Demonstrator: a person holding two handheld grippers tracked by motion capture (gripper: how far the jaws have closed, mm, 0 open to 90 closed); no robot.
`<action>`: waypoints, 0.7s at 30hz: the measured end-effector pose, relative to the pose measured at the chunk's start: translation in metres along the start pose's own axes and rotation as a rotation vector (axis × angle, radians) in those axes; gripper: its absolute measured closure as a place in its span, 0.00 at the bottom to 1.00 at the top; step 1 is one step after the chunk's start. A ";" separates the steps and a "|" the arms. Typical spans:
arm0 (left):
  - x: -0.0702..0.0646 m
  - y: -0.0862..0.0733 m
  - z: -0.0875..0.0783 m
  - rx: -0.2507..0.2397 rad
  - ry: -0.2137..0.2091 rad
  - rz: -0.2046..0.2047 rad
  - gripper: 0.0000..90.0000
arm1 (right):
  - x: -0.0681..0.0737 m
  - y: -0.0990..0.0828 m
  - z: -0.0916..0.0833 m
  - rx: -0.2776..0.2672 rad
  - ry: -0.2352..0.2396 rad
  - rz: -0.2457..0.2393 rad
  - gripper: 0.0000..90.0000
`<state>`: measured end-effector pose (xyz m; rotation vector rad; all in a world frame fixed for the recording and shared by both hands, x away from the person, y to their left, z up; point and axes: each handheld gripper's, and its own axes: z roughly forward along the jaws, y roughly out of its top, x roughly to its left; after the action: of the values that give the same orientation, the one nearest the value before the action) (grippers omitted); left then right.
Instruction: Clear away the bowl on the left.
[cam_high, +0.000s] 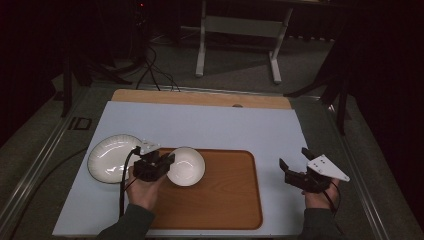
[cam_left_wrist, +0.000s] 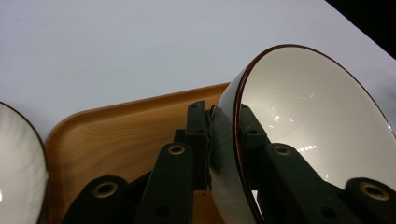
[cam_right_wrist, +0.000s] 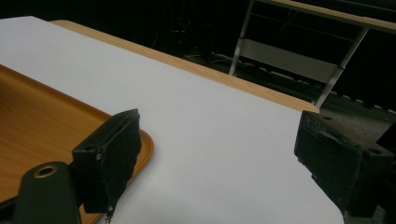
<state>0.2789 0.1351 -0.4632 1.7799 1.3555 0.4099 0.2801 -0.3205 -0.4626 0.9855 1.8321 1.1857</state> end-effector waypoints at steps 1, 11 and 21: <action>-0.002 -0.001 0.002 0.009 -0.006 0.001 0.89 | 0.000 0.000 0.000 -0.001 0.000 -0.001 0.16; -0.008 -0.006 0.007 0.022 -0.022 0.007 0.89 | 0.000 0.000 0.000 -0.002 0.000 -0.004 0.16; -0.013 -0.012 0.016 0.044 -0.030 0.012 0.89 | 0.000 0.000 0.000 -0.004 -0.001 -0.004 0.16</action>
<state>0.2773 0.1177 -0.4792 1.8238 1.3424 0.3613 0.2798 -0.3208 -0.4623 0.9798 1.8292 1.1861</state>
